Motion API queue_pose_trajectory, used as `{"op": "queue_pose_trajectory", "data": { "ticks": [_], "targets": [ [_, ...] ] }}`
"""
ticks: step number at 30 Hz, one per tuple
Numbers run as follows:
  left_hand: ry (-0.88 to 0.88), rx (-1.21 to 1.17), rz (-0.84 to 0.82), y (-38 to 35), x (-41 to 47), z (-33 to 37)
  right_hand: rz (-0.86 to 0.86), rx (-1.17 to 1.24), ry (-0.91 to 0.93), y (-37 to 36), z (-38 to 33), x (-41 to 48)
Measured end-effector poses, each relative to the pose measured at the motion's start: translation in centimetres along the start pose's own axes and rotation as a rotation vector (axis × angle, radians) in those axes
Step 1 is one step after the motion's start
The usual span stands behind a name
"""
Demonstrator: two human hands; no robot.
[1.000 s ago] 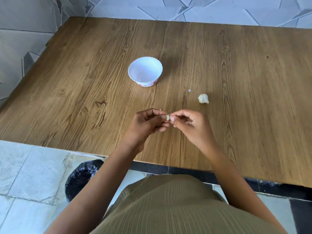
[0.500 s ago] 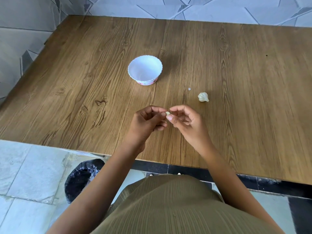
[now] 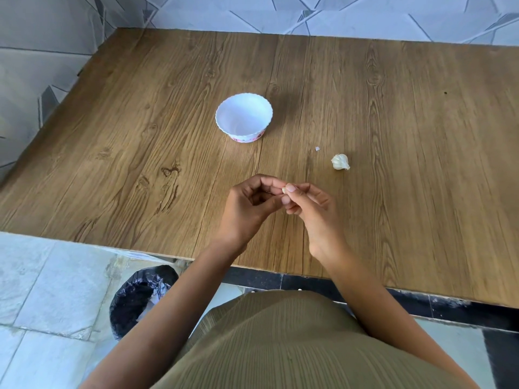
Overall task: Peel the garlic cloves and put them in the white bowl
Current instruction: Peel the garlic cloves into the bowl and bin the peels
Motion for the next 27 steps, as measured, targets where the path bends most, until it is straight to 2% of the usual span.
{"op": "queue_pose_trajectory", "data": {
  "ticks": [7, 11, 17, 23, 27],
  "targets": [
    [0.038, 0.008, 0.028, 0.0, 0.1, -0.2, 0.059, -0.077, 0.089, 0.1, -0.1, 0.0],
    [0.126, -0.046, 0.068, 0.5, 0.5, -0.4, 0.038, -0.117, 0.106, 0.7, -0.3, 0.5],
    [0.206, -0.045, 0.056, 0.9, 1.0, -0.6, -0.001, -0.246, 0.254, 0.4, -0.6, 0.5],
    [0.171, 0.001, -0.012, 1.1, 1.1, -0.2, -0.059, -0.216, 0.149, 0.4, -0.3, 0.9],
    [0.137, 0.030, 0.026, 1.4, 1.3, 0.2, -0.149, -0.147, 0.091, 0.4, -0.2, 1.0]
  ]
}}
Point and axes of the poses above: each hand's wrist, its own x-axis towards the middle knuckle, its own y-axis out of the back of the hand, z = x × y, the point moved 3 cm from there along x, towards the middle knuckle, and after that the axes turned 10 degrees about z, right-handed, at the moved point
